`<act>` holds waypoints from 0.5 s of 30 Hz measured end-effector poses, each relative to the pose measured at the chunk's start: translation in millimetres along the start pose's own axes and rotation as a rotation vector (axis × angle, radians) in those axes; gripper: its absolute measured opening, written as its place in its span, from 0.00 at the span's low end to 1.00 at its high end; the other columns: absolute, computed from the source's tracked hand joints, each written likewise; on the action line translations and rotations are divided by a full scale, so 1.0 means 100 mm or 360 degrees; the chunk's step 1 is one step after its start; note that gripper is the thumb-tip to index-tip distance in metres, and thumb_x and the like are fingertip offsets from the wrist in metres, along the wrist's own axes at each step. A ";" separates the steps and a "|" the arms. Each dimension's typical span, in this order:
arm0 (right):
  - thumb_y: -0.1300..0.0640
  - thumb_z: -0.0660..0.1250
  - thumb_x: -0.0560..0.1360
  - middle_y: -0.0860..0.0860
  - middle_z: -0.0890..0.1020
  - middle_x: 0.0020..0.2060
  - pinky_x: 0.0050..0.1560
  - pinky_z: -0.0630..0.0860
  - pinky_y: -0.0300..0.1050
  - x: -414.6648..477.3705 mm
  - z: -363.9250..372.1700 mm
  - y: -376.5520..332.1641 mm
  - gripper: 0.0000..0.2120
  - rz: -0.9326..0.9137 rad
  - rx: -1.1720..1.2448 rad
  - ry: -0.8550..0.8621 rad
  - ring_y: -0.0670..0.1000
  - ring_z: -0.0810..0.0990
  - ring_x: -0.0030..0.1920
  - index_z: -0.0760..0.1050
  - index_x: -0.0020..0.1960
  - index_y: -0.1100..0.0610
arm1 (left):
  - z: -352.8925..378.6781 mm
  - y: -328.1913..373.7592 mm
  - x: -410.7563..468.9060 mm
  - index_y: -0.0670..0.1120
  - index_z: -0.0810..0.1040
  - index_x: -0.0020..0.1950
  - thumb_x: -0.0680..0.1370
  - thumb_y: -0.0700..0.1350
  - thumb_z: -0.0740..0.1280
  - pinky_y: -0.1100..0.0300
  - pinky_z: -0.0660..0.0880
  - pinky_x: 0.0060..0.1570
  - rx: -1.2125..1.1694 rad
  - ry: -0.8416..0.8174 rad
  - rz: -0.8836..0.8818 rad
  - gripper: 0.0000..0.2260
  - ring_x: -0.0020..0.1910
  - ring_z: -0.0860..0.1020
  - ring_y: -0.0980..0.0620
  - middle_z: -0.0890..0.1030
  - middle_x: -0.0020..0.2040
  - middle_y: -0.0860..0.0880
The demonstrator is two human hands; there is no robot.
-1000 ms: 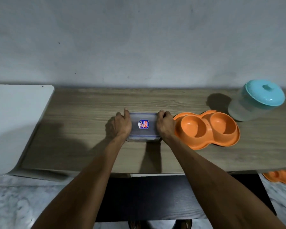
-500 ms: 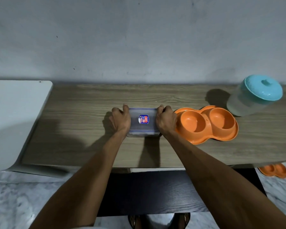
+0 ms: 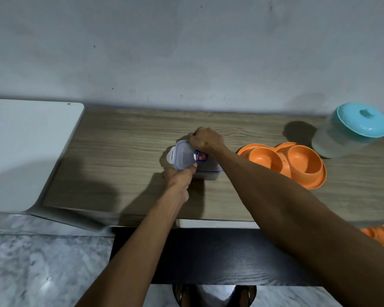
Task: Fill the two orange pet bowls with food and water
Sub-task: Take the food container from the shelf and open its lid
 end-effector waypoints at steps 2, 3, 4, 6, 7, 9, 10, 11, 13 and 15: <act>0.44 0.53 0.79 0.60 0.76 0.66 0.61 0.70 0.53 0.00 0.01 0.00 0.24 0.0035 -0.0023 -0.0050 0.61 0.75 0.65 0.75 0.65 0.58 | 0.04 -0.04 0.04 0.44 0.74 0.65 0.62 0.39 0.79 0.49 0.78 0.59 -0.0144 -0.0045 -0.0037 0.32 0.56 0.81 0.46 0.82 0.59 0.44; 0.44 0.52 0.79 0.60 0.76 0.67 0.61 0.69 0.53 0.01 0.01 0.00 0.25 0.0043 -0.0033 -0.0069 0.61 0.75 0.66 0.74 0.66 0.57 | 0.05 -0.05 0.04 0.44 0.74 0.66 0.62 0.39 0.79 0.46 0.78 0.60 -0.0198 -0.0043 -0.0047 0.33 0.57 0.81 0.45 0.82 0.60 0.43; 0.43 0.52 0.79 0.59 0.76 0.67 0.60 0.69 0.52 0.02 0.01 -0.01 0.25 0.0050 -0.0044 -0.0088 0.60 0.75 0.66 0.75 0.65 0.57 | 0.06 -0.06 0.04 0.43 0.73 0.66 0.65 0.37 0.78 0.45 0.78 0.60 -0.0245 -0.0011 -0.0036 0.31 0.57 0.81 0.44 0.82 0.59 0.42; 0.43 0.53 0.78 0.59 0.77 0.66 0.57 0.68 0.50 0.05 0.01 -0.02 0.24 0.0069 -0.0073 -0.0132 0.59 0.75 0.65 0.75 0.65 0.56 | 0.06 -0.05 -0.01 0.42 0.72 0.66 0.69 0.33 0.76 0.44 0.77 0.61 -0.0310 0.0095 -0.0012 0.27 0.57 0.81 0.42 0.81 0.58 0.41; 0.43 0.53 0.78 0.58 0.77 0.66 0.55 0.67 0.50 0.06 0.01 -0.02 0.24 0.0073 -0.0085 -0.0147 0.59 0.76 0.65 0.76 0.64 0.55 | 0.06 -0.05 -0.05 0.42 0.72 0.66 0.70 0.33 0.75 0.43 0.76 0.61 -0.0336 0.0119 -0.0013 0.27 0.58 0.80 0.42 0.81 0.59 0.41; 0.42 0.55 0.77 0.58 0.79 0.63 0.53 0.67 0.49 0.09 0.03 -0.01 0.24 0.0054 -0.0084 -0.0109 0.60 0.77 0.63 0.78 0.61 0.55 | 0.08 -0.08 -0.08 0.42 0.72 0.67 0.71 0.33 0.74 0.42 0.76 0.61 -0.0371 0.0128 -0.0044 0.26 0.59 0.80 0.42 0.81 0.59 0.41; 0.42 0.55 0.77 0.59 0.80 0.61 0.52 0.68 0.49 0.10 0.03 -0.01 0.23 0.0038 -0.0068 -0.0058 0.60 0.78 0.61 0.79 0.59 0.56 | 0.09 -0.09 -0.08 0.42 0.72 0.67 0.72 0.33 0.74 0.42 0.76 0.61 -0.0407 0.0122 -0.0066 0.25 0.59 0.80 0.42 0.81 0.60 0.41; 0.41 0.56 0.77 0.59 0.81 0.59 0.51 0.69 0.49 0.10 0.04 0.00 0.23 0.0023 -0.0056 -0.0013 0.60 0.79 0.59 0.80 0.57 0.56 | 0.10 -0.11 -0.08 0.42 0.73 0.68 0.72 0.33 0.73 0.42 0.76 0.61 -0.0447 0.0124 -0.0079 0.25 0.59 0.80 0.42 0.81 0.60 0.41; 0.41 0.56 0.76 0.59 0.82 0.58 0.50 0.69 0.49 0.10 0.05 0.02 0.24 0.0010 -0.0059 0.0016 0.61 0.79 0.57 0.81 0.56 0.56 | 0.12 -0.12 -0.08 0.42 0.73 0.68 0.73 0.33 0.73 0.41 0.77 0.60 -0.0495 0.0127 -0.0088 0.24 0.59 0.80 0.42 0.81 0.60 0.41; 0.41 0.55 0.76 0.59 0.82 0.57 0.50 0.70 0.50 0.10 0.06 0.02 0.25 0.0010 -0.0057 0.0020 0.61 0.79 0.57 0.81 0.57 0.56 | 0.13 -0.12 -0.09 0.44 0.73 0.68 0.73 0.34 0.73 0.42 0.77 0.60 -0.0505 0.0105 -0.0088 0.25 0.58 0.81 0.43 0.81 0.60 0.42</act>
Point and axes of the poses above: each hand's wrist, its own x-axis towards the middle knuckle, its own z-axis out of the palm, y = z × x, the point moved 2 cm from there along x, towards the middle knuckle
